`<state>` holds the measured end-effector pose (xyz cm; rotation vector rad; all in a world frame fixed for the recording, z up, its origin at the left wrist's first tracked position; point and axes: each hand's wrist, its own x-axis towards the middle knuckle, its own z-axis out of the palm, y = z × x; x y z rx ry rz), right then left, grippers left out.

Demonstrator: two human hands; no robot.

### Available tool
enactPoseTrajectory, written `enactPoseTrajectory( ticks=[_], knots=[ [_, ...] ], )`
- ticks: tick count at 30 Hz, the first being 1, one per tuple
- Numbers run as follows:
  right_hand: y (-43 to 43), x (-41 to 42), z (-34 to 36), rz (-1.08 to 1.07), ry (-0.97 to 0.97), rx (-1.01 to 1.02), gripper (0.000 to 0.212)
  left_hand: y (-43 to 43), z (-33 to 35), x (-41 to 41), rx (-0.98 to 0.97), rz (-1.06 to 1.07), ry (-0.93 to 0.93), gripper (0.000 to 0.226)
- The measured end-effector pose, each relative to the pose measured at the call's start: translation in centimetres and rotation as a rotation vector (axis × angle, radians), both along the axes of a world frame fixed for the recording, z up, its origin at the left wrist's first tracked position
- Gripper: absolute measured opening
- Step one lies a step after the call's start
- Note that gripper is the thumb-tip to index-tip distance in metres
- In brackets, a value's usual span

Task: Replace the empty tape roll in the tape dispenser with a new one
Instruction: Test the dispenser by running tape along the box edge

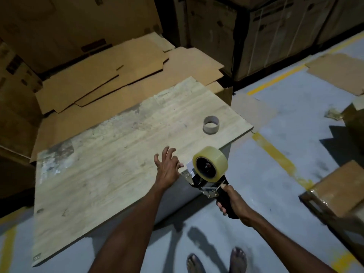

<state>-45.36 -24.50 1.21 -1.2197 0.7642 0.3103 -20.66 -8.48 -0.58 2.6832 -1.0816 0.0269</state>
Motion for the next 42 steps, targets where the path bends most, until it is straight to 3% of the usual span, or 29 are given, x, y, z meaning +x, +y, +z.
enactPoseTrajectory(
  ticks=[8,10,18,24,31,37,40,42],
  knots=[
    [5.7,0.7,-5.5,-0.211,0.013,0.016,0.056,1.4,-3.5,1.4,0.013,-0.089,0.030,0.010],
    [6.6,0.8,-6.6,-0.246,-0.007,0.017,0.063,1.5,-4.0,1.8,0.033,-0.128,0.008,0.012],
    [8.3,0.8,-8.6,-0.312,-0.036,-0.010,0.066,1.1,-4.6,2.7,0.120,-0.194,-0.041,0.017],
    [8.5,1.9,-8.9,-0.345,-0.048,0.012,0.050,0.6,-4.7,4.1,0.186,-0.191,-0.054,0.027],
    [9.2,2.6,-9.8,-0.331,-0.053,-0.048,0.051,0.2,-5.6,5.0,0.226,-0.249,-0.078,0.031],
    [9.2,3.0,-10.4,-0.302,-0.052,-0.110,0.047,1.3,-6.3,5.9,0.052,-0.146,-0.084,0.024],
    [9.0,3.2,-10.7,-0.291,-0.036,-0.108,0.046,1.7,-6.5,5.8,-0.008,-0.237,-0.109,0.007],
    [8.9,3.5,-10.8,-0.296,-0.024,-0.088,0.046,2.4,-7.0,5.9,-0.041,-0.310,-0.129,0.011]
  ],
)
